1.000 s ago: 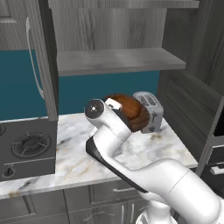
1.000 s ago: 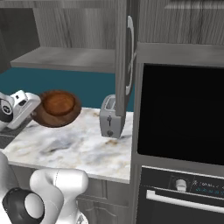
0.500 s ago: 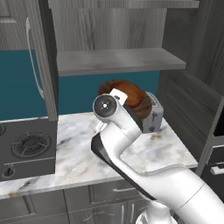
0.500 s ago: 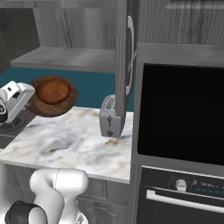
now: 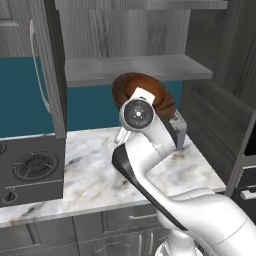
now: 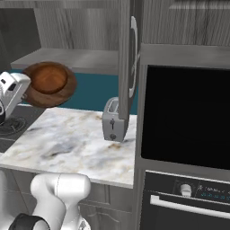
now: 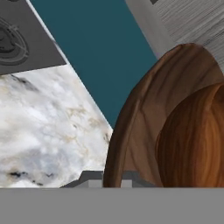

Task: Pick up the bowls on the counter and stack them on top of one another in the open cabinet. Place the smaller bowl on top of the larger bowl.

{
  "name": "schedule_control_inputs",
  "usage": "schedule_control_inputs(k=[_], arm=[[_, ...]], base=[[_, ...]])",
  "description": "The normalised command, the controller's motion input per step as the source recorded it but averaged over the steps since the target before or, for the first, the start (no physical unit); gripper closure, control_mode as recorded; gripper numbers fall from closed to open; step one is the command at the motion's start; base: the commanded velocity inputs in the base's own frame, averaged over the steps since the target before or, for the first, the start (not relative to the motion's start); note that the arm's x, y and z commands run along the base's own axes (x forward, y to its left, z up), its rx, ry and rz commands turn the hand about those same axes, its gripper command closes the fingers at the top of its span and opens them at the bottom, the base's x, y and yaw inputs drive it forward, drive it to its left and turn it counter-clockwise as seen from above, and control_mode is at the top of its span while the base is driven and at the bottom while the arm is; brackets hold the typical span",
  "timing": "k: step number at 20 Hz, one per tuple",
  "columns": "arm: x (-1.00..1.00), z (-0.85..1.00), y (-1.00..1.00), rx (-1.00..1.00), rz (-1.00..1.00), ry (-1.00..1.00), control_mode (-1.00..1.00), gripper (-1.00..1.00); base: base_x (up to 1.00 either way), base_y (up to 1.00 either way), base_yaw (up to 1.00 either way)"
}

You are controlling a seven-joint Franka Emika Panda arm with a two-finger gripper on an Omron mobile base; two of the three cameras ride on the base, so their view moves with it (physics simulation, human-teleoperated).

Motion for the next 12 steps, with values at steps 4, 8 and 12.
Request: schedule_control_inputs(k=[4,8,12], arm=[[-0.11,0.47,-0.08,-0.02,0.1,-0.07,-1.0,1.0],[0.02,0.34,-0.04,-0.03,0.09,0.0,-1.0,1.0],[0.19,0.31,-0.01,-0.04,0.09,0.0,-1.0,1.0]], base=[[0.0,0.0,0.0],[0.0,0.0,0.0],[0.0,0.0,0.0]])
